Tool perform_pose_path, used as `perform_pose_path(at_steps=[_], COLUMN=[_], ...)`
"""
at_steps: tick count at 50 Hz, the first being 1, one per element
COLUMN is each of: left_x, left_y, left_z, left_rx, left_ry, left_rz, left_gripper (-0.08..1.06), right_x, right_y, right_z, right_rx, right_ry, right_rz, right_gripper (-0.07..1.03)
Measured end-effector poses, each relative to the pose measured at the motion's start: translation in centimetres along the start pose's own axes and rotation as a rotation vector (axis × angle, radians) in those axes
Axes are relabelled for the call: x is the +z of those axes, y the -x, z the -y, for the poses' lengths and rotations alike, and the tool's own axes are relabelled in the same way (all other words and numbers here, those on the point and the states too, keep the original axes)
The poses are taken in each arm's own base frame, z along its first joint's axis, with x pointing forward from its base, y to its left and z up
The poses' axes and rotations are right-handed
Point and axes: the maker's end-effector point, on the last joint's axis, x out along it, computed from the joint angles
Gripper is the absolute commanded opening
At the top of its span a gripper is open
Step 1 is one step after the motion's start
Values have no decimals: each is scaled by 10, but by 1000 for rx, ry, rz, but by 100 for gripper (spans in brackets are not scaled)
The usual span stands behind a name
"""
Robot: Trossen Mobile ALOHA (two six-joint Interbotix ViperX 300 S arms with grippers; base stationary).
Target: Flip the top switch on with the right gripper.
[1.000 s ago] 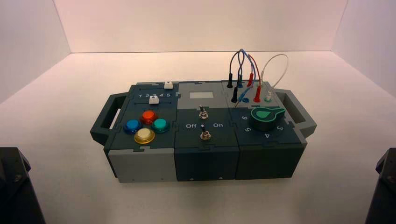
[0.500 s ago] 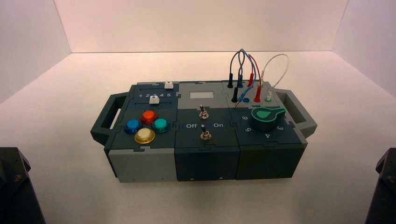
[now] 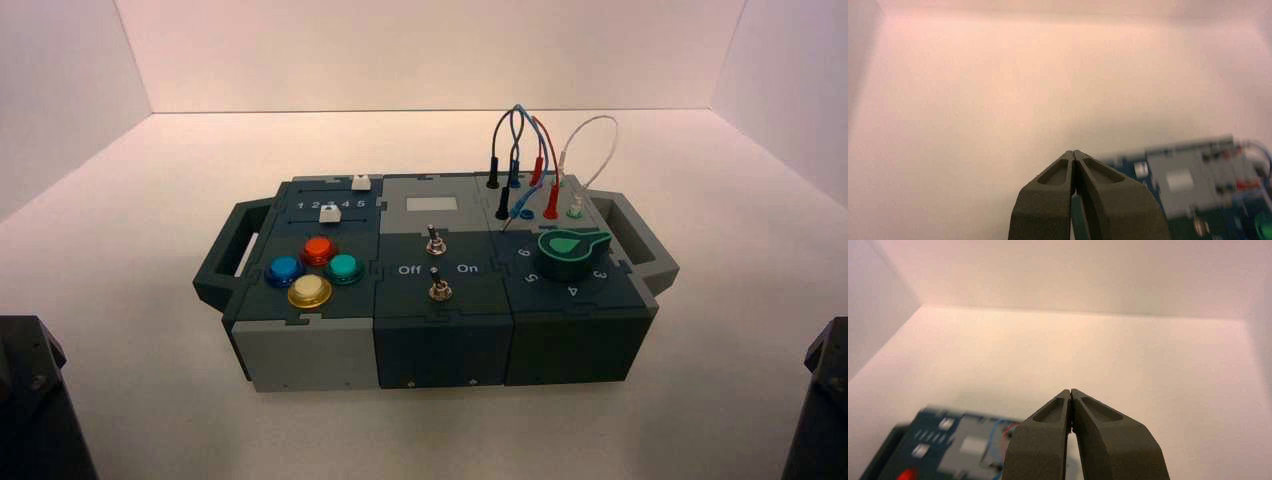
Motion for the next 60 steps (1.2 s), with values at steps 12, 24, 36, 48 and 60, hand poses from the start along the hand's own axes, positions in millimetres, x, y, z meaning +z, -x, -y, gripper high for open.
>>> perform_pose_path(at_steps=[12,24,36,48,60], left_x=[-27,-54,-80,-93,-103], left_y=[-19,-49,-79,-100,-113], left_z=[9,23,18,19,28], left_rx=[-19,-41,-2,12,6], left_ry=[74,88,104,97,68], left_rz=[-221,-400,-542,-591,-621], left_gripper=[-3,-3,-3,-3,-3], right_x=[-25,-44,-53,-66,-79], right_y=[-14,-35,-54,-77,-94], right_z=[-35,-67,-102,-131,-148], right_rx=[140,232,302,328,331], right_ry=[-41,-65,-106,-106,-86], right_rz=[-155,-304,-446,-561,-621], right_gripper=[-2,-2,-2,-2,-2])
